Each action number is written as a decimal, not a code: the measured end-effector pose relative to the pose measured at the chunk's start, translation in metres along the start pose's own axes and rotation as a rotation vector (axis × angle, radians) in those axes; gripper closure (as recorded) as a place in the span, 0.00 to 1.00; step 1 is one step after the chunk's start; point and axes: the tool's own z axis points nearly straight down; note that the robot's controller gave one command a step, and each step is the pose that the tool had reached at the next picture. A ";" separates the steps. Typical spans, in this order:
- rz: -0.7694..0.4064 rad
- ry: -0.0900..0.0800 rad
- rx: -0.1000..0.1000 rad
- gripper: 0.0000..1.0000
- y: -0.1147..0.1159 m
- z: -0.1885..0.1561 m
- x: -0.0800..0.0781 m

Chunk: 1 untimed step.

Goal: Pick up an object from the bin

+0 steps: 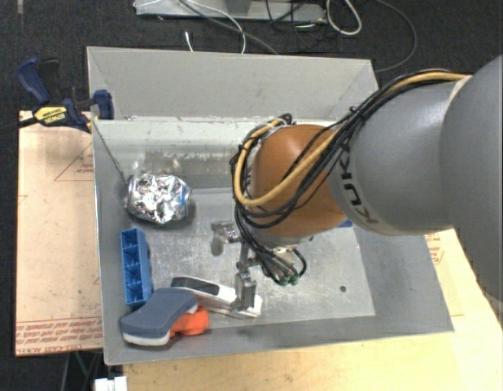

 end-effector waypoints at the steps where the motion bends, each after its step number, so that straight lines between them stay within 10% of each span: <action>1: -0.023 0.015 -0.002 0.00 -0.004 0.016 0.004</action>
Offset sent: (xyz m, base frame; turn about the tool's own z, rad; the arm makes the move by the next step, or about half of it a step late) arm 0.0278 0.0259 0.0089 -0.3589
